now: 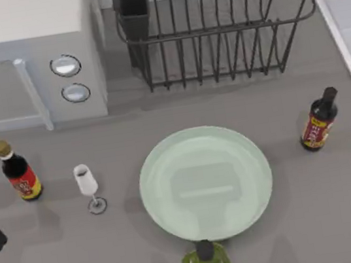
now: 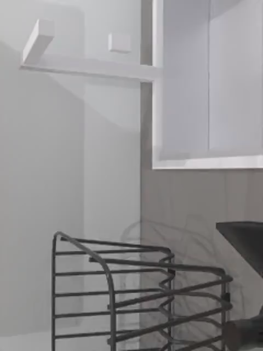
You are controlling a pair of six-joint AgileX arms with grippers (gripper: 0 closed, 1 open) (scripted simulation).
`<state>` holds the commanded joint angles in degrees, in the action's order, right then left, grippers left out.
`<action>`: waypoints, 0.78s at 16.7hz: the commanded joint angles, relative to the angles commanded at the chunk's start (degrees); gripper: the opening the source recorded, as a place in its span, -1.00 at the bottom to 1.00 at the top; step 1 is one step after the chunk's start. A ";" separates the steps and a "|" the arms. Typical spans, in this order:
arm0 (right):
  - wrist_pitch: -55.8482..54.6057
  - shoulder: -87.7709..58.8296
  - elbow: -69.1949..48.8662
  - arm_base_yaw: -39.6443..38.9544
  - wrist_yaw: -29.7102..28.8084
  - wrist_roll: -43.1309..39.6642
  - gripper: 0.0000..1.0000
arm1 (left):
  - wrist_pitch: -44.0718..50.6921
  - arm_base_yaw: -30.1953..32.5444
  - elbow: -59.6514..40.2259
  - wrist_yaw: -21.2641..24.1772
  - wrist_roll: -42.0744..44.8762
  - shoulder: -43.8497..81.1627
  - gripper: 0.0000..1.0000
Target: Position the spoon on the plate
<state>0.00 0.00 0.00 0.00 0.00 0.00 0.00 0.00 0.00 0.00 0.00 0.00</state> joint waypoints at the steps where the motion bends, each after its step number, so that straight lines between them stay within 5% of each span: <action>1: 0.00 0.00 0.00 0.00 0.00 0.00 1.00 | 0.00 0.00 0.00 0.00 0.00 0.00 1.00; 6: 0.00 0.00 0.00 0.00 0.00 0.00 1.00 | 5.63 -2.16 -4.96 -0.01 6.24 6.19 1.00; 13: 0.00 0.00 0.00 0.00 0.00 0.00 1.00 | 28.72 -10.35 -23.52 0.16 34.87 37.47 1.00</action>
<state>0.00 0.00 0.00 0.00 0.00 0.00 28.72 -10.35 -23.52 0.16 34.87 37.47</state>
